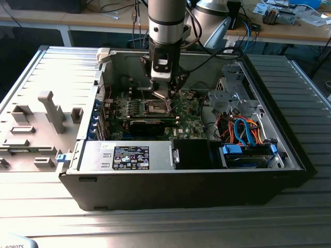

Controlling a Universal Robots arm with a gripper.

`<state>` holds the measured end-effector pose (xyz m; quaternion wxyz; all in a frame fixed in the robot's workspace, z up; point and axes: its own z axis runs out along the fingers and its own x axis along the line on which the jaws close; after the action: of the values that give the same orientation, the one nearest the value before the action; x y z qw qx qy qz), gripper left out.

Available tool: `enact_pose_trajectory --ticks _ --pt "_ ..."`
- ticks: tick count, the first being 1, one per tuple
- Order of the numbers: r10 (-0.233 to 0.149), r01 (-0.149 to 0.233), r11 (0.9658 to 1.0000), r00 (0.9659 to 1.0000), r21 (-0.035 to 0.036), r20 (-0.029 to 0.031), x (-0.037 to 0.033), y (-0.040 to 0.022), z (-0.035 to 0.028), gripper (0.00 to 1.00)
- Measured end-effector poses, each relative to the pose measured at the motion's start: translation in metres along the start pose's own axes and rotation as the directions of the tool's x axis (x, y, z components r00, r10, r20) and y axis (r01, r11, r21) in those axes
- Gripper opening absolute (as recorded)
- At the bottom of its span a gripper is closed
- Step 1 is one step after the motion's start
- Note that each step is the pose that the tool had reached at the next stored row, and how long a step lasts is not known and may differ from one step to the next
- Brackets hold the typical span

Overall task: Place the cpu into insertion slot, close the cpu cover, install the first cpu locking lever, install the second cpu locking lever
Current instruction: 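Place the cpu into insertion slot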

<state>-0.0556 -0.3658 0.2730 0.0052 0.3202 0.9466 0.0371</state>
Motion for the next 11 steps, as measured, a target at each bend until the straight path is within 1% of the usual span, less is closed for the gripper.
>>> enact_pose_trajectory --ticks 7,11 --pt "0.027 -0.027 0.9996 0.9996 -0.0004 0.0020 0.0000 -0.0001 0.0006 0.55" --pt "0.047 -0.047 0.9989 0.9989 -0.0007 0.0035 0.0000 -0.0001 0.0011 0.55"
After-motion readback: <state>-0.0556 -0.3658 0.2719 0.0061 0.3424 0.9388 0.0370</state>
